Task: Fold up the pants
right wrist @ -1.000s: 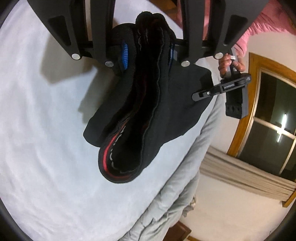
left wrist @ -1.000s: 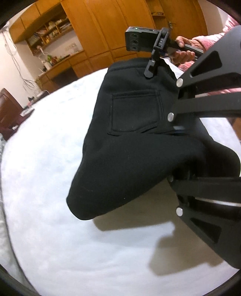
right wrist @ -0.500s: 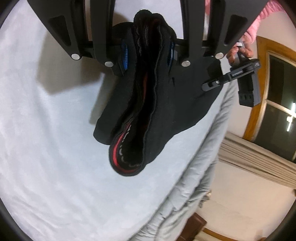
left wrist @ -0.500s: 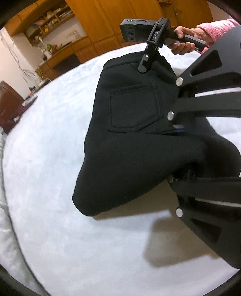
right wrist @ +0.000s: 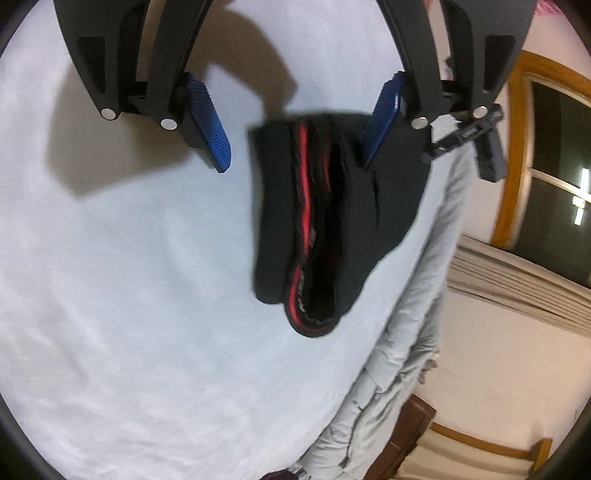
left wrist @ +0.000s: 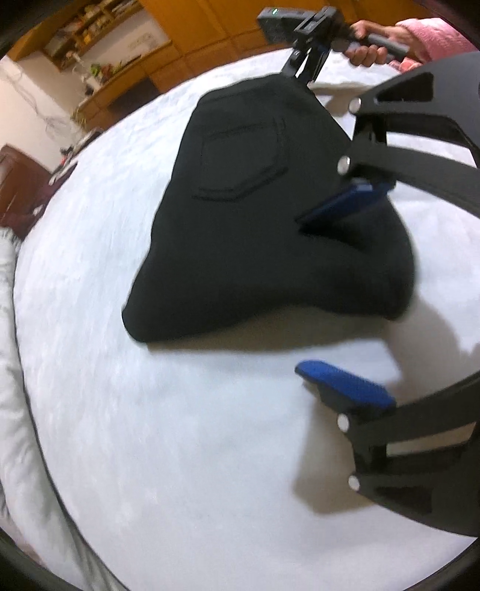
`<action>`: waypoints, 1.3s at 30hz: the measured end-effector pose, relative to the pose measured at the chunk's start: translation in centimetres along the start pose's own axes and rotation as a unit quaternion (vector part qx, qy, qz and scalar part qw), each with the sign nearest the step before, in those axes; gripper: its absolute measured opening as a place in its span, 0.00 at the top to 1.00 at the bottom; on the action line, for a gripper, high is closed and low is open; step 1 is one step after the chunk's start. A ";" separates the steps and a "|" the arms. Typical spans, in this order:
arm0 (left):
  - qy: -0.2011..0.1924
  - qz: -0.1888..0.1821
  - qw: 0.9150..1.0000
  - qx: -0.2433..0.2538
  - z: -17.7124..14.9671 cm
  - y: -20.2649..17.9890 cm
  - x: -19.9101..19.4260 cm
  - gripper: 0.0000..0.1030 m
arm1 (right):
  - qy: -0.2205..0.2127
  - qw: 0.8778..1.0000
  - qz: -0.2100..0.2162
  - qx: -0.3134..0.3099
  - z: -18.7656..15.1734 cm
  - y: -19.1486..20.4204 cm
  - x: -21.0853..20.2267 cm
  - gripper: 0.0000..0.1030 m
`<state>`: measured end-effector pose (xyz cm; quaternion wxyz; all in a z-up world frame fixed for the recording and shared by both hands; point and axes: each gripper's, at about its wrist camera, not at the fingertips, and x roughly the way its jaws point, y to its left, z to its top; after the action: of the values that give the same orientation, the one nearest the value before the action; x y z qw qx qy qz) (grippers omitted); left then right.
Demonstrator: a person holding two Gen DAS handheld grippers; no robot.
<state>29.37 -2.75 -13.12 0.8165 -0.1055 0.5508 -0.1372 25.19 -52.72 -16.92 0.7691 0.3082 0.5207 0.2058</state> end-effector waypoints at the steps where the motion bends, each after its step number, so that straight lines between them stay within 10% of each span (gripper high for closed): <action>1: -0.001 0.009 1.000 -0.008 -0.6 0.3 -0.5 0.20 | 0.002 1.000 -0.024 -0.009 -0.6 0.6 -0.4 0.27; 11: 0.009 0.120 0.992 0.030 -4.6 -2.7 -2.9 0.13 | 0.013 0.992 -0.113 -0.045 -5.1 6.8 -0.7 0.08; 16: 0.020 0.129 0.991 0.039 -6.3 -4.0 -3.6 0.11 | 0.018 0.977 -0.201 -0.071 -6.8 10.0 0.3 0.04; 39: -0.020 0.166 0.985 0.033 -7.5 -5.2 -7.0 0.11 | -0.005 0.953 -0.288 -0.099 -8.6 14.9 0.3 0.04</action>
<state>19.33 -5.38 -8.18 0.8417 0.0114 0.5396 -0.0157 17.39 -39.48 -9.17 0.8251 0.0683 0.5603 0.0250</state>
